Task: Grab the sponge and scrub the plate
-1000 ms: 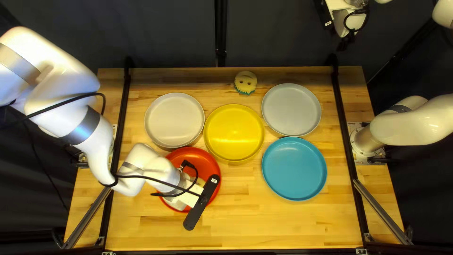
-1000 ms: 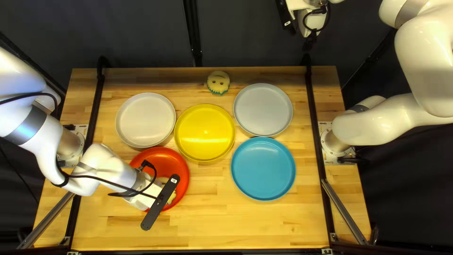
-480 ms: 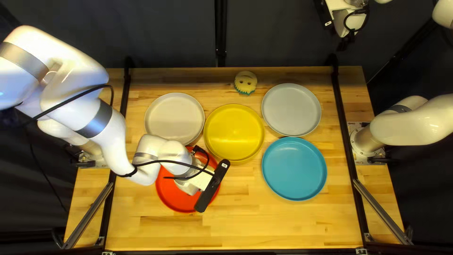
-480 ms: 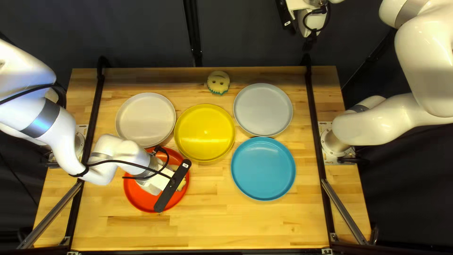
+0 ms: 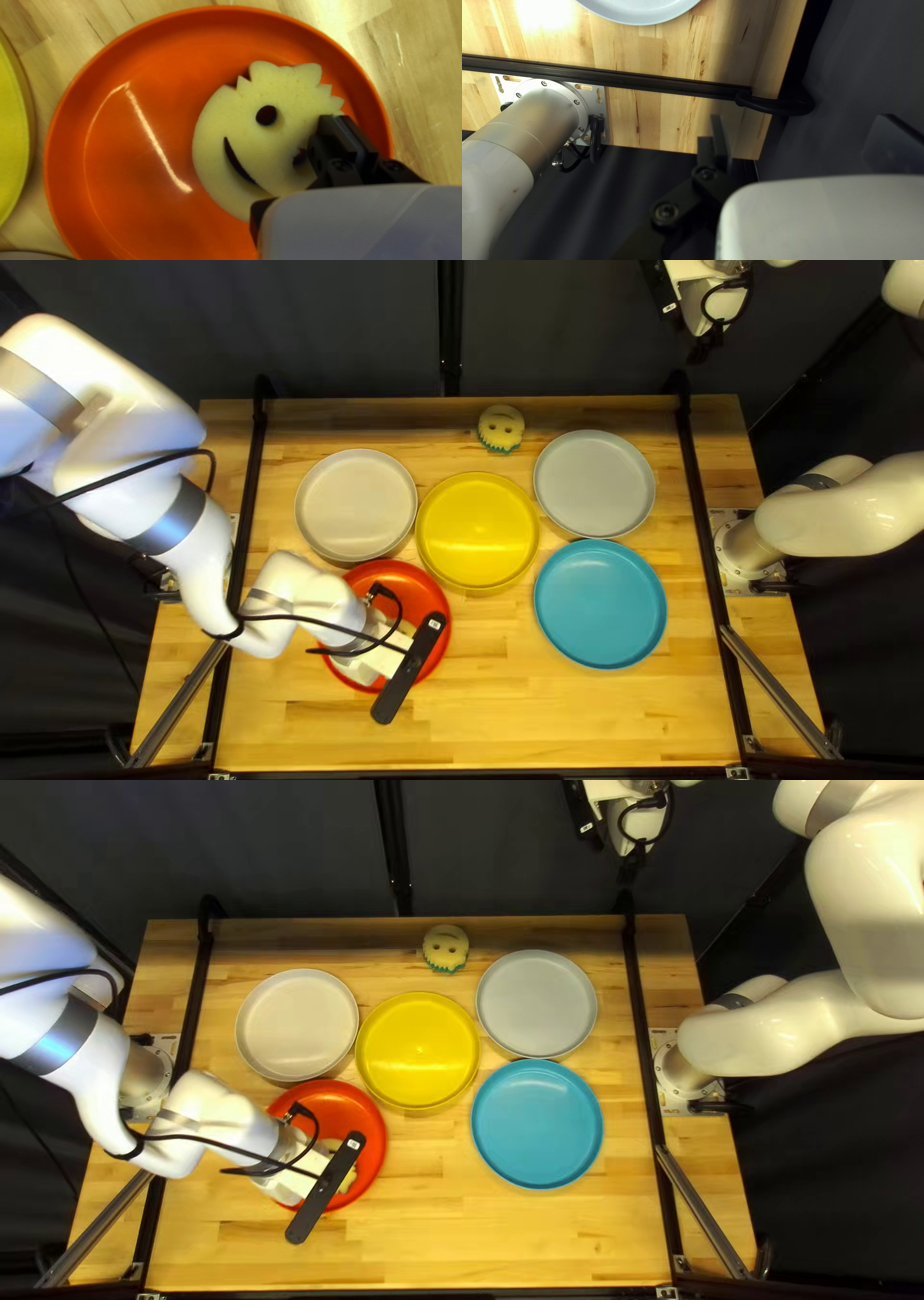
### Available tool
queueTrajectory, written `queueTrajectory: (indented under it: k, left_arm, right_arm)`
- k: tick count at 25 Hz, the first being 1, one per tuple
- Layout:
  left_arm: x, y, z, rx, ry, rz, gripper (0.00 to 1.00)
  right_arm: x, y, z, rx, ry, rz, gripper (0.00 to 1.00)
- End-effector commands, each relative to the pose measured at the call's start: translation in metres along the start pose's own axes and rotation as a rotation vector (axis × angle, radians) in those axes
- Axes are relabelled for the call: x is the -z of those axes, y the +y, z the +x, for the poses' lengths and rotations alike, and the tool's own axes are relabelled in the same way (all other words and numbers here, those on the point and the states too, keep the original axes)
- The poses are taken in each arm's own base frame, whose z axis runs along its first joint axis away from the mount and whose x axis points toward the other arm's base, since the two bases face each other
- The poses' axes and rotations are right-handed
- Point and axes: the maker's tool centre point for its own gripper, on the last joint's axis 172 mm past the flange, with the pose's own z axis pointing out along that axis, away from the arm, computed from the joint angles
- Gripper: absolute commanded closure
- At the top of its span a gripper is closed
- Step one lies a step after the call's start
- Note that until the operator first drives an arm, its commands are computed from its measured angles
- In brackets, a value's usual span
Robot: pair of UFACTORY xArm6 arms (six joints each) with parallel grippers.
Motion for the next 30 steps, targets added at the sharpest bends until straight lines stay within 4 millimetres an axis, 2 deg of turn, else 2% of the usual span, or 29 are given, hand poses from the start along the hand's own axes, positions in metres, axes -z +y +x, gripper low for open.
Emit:
queueTrajectory:
  k: [1, 6, 9, 12, 16, 21, 23, 30]
  left_arm:
    - [-0.001, -0.009, 0.003, 0.005, 0.004, 0.0, 1.0]
    - [-0.008, -0.035, 0.015, -0.004, 0.017, 0.003, 1.0]
    - [-0.005, -0.052, 0.022, -0.01, 0.024, 0.007, 1.0]
    - [0.001, -0.062, 0.026, -0.013, 0.029, 0.013, 1.0]
    - [0.005, -0.065, 0.026, -0.015, 0.028, 0.019, 1.0]
    - [0.022, -0.073, 0.01, 0.005, 0.023, 0.024, 1.0]
    - [0.037, -0.08, 0.003, 0.018, 0.019, 0.034, 1.0]
    - [0.088, -0.116, -0.047, 0.076, -0.007, 0.05, 1.0]
  right_arm:
    - [0.0, 0.0, 0.0, 0.0, 0.0, 0.0, 0.0]
    - [0.0, 0.0, 0.0, 0.0, 0.0, 0.0, 0.0]
    - [0.0, 0.0, 0.0, 0.0, 0.0, 0.0, 0.0]
    - [0.0, 0.0, 0.0, 0.0, 0.0, 0.0, 0.0]
    - [0.0, 0.0, 0.0, 0.0, 0.0, 0.0, 0.0]
    - [0.0, 0.0, 0.0, 0.0, 0.0, 0.0, 0.0]
    - [0.0, 0.0, 0.0, 0.0, 0.0, 0.0, 0.0]
    - [0.0, 0.0, 0.0, 0.0, 0.0, 0.0, 0.0]
